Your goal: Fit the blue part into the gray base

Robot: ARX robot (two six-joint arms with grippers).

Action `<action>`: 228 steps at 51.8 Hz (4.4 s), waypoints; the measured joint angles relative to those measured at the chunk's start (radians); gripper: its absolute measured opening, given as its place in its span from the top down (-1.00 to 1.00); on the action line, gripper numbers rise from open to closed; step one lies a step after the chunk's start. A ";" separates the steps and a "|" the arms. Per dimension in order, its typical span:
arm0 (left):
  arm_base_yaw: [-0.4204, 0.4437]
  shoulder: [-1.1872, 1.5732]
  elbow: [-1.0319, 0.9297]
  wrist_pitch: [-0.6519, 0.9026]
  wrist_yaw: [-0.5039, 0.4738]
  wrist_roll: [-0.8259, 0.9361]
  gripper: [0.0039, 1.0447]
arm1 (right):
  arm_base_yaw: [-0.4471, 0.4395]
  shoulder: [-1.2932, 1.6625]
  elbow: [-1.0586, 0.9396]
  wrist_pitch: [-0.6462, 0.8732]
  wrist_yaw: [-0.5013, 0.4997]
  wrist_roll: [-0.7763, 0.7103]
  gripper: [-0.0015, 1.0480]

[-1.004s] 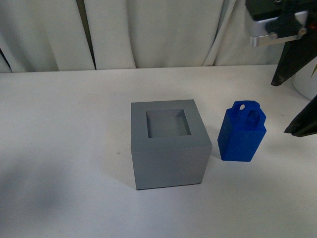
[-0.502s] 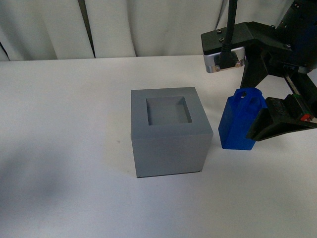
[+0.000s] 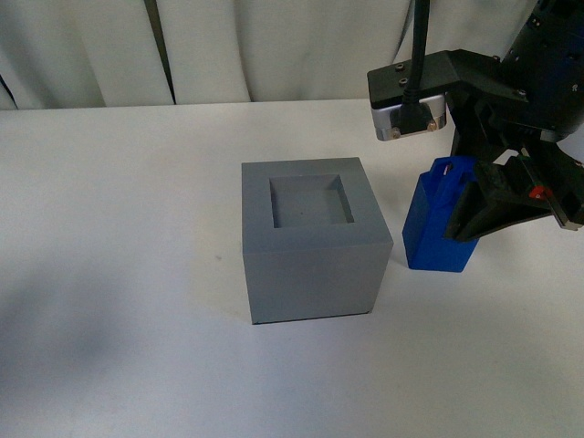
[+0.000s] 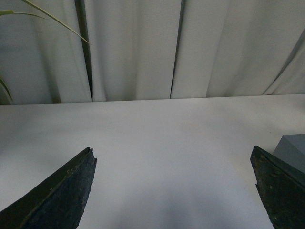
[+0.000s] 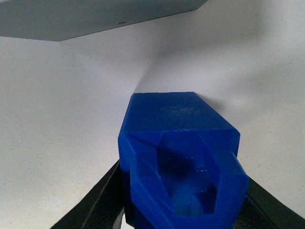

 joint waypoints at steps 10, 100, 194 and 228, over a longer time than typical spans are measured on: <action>0.000 0.000 0.000 0.000 0.000 0.000 -0.89 | 0.000 -0.009 0.024 -0.027 0.010 -0.011 0.10; 0.000 0.000 0.000 0.000 0.000 0.000 -0.89 | 0.233 0.001 0.293 -0.204 -0.080 0.093 0.10; 0.000 0.000 0.000 0.000 0.000 0.000 -0.89 | 0.224 -0.008 0.239 -0.195 -0.087 0.087 -0.81; 0.000 0.000 0.000 0.000 0.000 0.000 -0.89 | -0.058 -0.640 -0.412 0.460 -0.520 0.359 -0.86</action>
